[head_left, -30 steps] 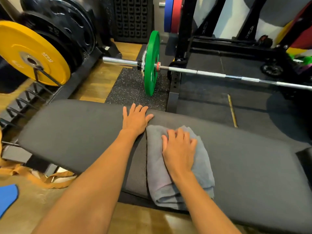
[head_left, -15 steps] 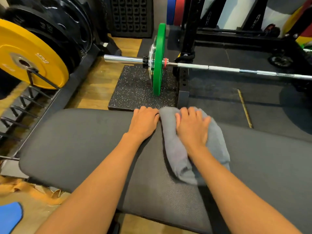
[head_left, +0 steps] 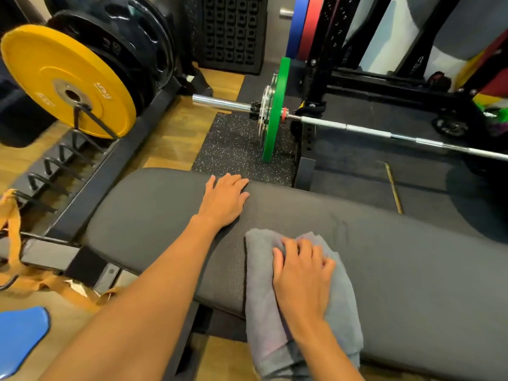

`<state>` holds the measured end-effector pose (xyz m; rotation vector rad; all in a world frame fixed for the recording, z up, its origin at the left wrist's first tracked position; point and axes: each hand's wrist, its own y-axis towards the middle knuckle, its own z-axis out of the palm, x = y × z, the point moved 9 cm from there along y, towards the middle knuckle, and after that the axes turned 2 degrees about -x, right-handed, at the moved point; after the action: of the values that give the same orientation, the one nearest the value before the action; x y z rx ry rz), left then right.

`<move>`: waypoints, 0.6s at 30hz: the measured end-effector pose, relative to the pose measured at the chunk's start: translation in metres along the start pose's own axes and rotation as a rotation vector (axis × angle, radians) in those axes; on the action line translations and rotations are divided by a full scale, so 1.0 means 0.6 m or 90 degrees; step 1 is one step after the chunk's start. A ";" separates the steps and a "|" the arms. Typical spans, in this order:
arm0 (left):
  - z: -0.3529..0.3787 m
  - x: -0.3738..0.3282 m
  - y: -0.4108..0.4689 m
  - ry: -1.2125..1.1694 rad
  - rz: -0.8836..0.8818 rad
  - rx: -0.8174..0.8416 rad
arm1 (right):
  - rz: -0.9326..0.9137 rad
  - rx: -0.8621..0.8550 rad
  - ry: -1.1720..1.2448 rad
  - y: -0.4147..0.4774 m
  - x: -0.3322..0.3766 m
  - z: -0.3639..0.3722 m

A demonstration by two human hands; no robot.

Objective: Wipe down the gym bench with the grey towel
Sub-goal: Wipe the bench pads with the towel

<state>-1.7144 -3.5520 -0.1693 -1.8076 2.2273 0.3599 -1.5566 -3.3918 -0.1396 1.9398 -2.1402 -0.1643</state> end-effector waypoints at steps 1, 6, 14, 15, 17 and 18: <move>-0.004 0.001 0.001 -0.008 0.007 -0.026 | -0.009 -0.009 -0.008 0.001 0.007 -0.002; -0.010 0.008 0.007 -0.032 0.046 -0.158 | -0.008 -0.026 -0.033 0.149 0.027 0.044; -0.017 0.017 0.015 -0.079 0.038 -0.124 | 0.003 -0.006 -0.006 0.314 0.055 0.095; -0.018 0.017 0.015 -0.093 0.041 -0.095 | 0.000 -0.030 0.004 0.286 0.058 0.083; -0.015 0.019 0.012 -0.141 0.036 -0.027 | -0.011 -0.039 0.025 0.216 0.063 0.064; -0.018 0.022 0.008 -0.159 0.028 -0.004 | -0.008 -0.028 0.028 0.179 0.065 0.056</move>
<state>-1.7221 -3.5667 -0.1635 -1.6193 2.0959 0.5681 -1.6718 -3.4217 -0.1414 1.9141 -2.0797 -0.1685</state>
